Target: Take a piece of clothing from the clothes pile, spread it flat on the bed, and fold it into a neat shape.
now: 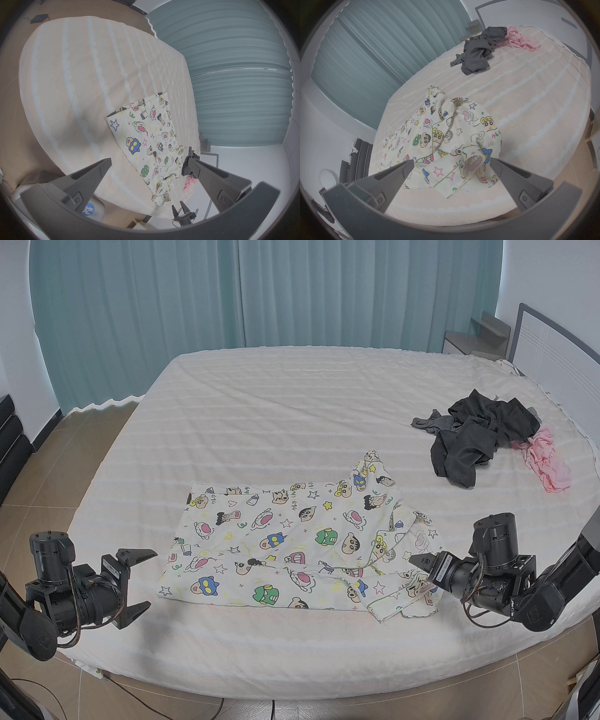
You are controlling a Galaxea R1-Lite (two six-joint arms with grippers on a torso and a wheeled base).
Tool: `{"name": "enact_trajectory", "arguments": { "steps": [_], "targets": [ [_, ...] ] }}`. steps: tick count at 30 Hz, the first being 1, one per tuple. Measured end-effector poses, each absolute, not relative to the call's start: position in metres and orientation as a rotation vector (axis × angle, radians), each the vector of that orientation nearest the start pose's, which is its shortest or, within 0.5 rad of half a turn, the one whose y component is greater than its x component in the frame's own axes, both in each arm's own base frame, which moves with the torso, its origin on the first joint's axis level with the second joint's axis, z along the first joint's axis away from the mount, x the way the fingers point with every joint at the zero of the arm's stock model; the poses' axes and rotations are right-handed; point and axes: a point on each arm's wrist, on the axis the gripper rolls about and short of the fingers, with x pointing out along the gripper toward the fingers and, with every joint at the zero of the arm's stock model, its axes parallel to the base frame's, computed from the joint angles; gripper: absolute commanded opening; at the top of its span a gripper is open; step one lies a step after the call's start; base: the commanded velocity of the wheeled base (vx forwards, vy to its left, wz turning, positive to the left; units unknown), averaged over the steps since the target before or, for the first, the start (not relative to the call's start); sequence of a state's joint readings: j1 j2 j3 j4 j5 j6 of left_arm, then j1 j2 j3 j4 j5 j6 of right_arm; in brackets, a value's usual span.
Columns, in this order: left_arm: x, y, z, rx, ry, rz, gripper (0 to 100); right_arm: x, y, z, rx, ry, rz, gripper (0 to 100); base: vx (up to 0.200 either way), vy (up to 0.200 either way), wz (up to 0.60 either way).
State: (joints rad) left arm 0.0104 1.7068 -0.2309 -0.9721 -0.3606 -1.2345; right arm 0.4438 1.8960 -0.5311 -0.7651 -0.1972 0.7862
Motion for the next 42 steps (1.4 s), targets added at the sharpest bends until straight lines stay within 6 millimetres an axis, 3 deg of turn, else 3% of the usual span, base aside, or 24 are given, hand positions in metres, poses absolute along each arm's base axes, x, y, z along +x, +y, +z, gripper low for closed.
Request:
{"name": "enact_trajectory", "arguments": {
  "steps": [5,13,14,20,27,42],
  "targets": [
    [0.221,-0.006,0.081,-1.288,0.652,0.01,100,0.274,0.108,0.062,0.555,0.651,-0.013,100,0.0,0.0,0.0],
    [0.22,-0.006,0.081,-1.285,0.652,0.01,100,0.29,0.107,0.048,0.561,0.685,-0.018,100,0.0,0.0,0.0],
    [0.22,-0.006,0.081,-1.282,0.652,0.009,100,0.292,0.107,0.046,0.563,0.688,-0.017,0,0.0,0.0,0.0],
    [0.22,-0.006,0.08,-1.267,0.655,0.006,100,0.302,0.11,0.038,0.568,0.699,-0.021,0,0.0,0.0,0.0],
    [0.221,-0.006,0.08,-1.266,0.654,0.005,100,0.298,0.109,0.034,0.558,0.714,-0.034,0,0.0,0.0,0.0],
    [0.22,-0.006,0.08,-1.266,0.655,0.005,100,0.254,0.1,0.039,0.57,0.712,-0.021,0,0.0,0.0,0.0]
  ]
}}
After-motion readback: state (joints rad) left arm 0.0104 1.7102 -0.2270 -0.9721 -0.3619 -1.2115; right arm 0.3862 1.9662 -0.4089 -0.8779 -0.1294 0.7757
